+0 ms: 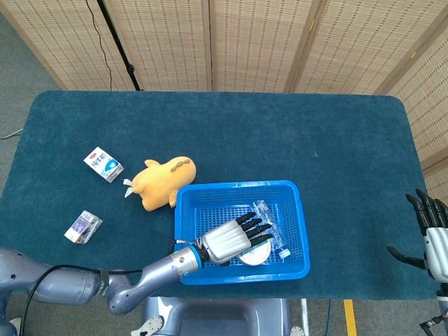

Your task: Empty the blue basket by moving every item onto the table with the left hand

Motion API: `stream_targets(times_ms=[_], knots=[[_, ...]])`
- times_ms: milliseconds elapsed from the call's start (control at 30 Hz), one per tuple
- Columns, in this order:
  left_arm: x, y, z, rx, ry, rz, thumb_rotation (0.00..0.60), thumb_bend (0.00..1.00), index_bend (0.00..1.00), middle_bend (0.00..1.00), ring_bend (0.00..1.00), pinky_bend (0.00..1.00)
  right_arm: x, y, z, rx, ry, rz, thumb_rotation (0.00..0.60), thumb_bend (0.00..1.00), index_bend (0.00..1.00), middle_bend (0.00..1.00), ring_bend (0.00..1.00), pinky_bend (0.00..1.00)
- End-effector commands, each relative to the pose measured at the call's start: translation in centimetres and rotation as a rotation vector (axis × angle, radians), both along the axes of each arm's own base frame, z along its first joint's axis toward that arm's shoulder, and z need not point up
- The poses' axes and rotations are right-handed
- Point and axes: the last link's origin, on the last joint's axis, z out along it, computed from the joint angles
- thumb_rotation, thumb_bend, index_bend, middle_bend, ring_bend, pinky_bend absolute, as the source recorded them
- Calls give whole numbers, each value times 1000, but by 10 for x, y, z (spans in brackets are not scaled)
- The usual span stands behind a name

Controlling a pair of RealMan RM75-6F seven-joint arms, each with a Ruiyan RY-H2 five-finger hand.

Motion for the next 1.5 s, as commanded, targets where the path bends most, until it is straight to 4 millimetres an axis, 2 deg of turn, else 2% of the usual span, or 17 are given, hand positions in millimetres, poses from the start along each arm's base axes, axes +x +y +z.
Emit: stream_targets(times_ms=[33,300,367,433,467,533,567,600,667,767,1000,1100,1233,1300,1367,1500], knots=[[6,1,-11,5,21,1,600,0,0,0,0,0,0,0,1,-2,-2,0,600,0,0,0,0,0],[14,2,-34,6,54,22,600,0,0,0,0,9,-1,-1,2,-4,-8,-1,600,0,0,0,0,0],[15,2,-38,11,54,24,600,0,0,0,0,58,-2,-1,3,-6,-10,-3,600,0,0,0,0,0],[16,2,-40,19,49,25,600,5,4,3,31,183,-2,-1,4,-7,-11,-4,600,0,0,0,0,0],[17,2,-40,25,45,24,600,15,28,31,80,255,-2,-1,4,-7,-11,-4,600,0,0,0,0,0],[18,2,-41,35,37,21,600,44,155,170,241,380,-2,-1,4,-7,-13,-5,600,0,0,0,0,0],[18,2,-41,39,32,20,600,59,259,281,331,428,-2,-1,4,-7,-13,-5,600,0,0,0,0,0],[19,2,-41,45,27,18,600,73,344,364,398,462,-3,-1,4,-7,-13,-4,600,0,0,0,0,0],[20,2,-40,64,13,10,600,91,428,440,462,504,-3,-1,5,-6,-15,-4,600,0,0,0,0,0],[18,2,-39,78,2,7,600,99,475,479,498,532,-2,-1,5,-6,-16,-2,600,0,0,0,0,0],[19,3,-28,97,-30,9,600,102,494,497,508,532,-1,0,4,-5,-14,1,600,0,0,0,0,0],[22,5,-13,112,-77,18,600,102,493,497,506,532,-1,0,4,-4,-13,1,600,0,0,0,0,0],[25,13,24,161,-156,30,600,102,493,497,506,532,-1,0,3,-1,-11,2,600,0,0,0,0,0],[21,18,49,197,-190,41,600,102,493,497,506,532,0,0,3,1,-10,4,600,0,0,0,0,0],[15,22,67,223,-207,50,600,101,493,497,506,532,0,1,2,2,-9,6,600,0,0,0,0,0],[-15,33,118,309,-244,107,600,101,493,497,506,532,2,2,1,5,-5,12,600,0,0,0,0,0]])
